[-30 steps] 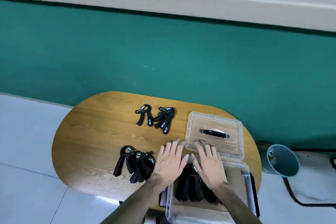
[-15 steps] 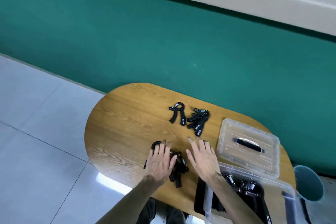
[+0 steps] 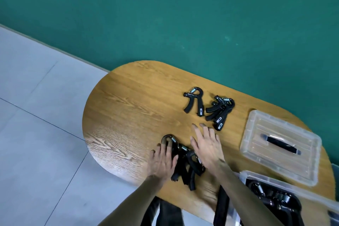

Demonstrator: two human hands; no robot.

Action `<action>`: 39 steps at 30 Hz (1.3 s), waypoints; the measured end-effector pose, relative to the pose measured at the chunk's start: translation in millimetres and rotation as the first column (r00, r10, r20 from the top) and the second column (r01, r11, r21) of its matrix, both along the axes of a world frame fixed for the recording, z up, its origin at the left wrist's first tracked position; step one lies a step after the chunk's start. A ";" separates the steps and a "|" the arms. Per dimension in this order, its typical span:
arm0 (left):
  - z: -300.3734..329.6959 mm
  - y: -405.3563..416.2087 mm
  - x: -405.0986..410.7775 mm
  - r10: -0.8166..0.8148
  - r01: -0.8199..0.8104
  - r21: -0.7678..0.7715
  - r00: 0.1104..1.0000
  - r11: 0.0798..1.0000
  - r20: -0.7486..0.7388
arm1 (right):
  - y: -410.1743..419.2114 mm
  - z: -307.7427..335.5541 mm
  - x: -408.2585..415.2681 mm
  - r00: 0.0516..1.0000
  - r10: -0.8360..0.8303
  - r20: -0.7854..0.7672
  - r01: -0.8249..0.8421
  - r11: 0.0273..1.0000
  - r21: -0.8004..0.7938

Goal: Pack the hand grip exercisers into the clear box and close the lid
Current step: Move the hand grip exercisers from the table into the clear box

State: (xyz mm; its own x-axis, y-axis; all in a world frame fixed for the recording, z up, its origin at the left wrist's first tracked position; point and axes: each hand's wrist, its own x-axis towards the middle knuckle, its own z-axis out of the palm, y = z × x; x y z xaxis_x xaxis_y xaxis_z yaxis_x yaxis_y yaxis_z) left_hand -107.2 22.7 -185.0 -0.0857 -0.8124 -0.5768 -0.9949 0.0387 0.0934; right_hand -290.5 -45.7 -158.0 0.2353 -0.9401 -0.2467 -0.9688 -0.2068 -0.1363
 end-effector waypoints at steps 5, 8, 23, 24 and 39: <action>-34.2 -2.5 -2.1 0.085 -0.084 0.022 0.995 0.996 -0.054 | -26.5 -38.7 -2.3 1.000 -0.020 -0.006 0.020 0.998 0.055; -50.4 -4.0 -0.5 0.105 -0.105 0.012 0.992 0.994 -0.072 | -50.0 -51.7 0.7 0.998 -0.055 0.000 0.055 0.995 0.079; -75.9 -3.8 -14.3 0.196 -0.210 -0.129 0.974 0.969 -0.110 | -152.4 -107.9 33.5 0.972 -0.233 0.042 0.225 0.965 0.135; -77.0 -5.2 -14.7 0.200 -0.214 -0.133 0.973 0.968 -0.111 | -154.6 -111.3 33.9 0.971 -0.236 0.032 0.229 0.962 0.146; -75.6 -24.3 -2.0 0.153 -0.170 -0.143 0.981 0.975 -0.120 | -155.0 -112.5 40.0 0.969 -0.170 0.180 0.164 0.985 0.051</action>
State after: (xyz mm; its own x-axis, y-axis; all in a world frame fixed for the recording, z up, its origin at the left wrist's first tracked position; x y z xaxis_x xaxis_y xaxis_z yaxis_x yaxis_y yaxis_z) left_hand -109.1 -1.6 -260.6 -0.0008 -0.8980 -0.4399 -0.9736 -0.0997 0.2052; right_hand -250.5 -200.7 -270.6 0.1200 -0.9613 -0.2478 -0.9470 -0.0360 -0.3191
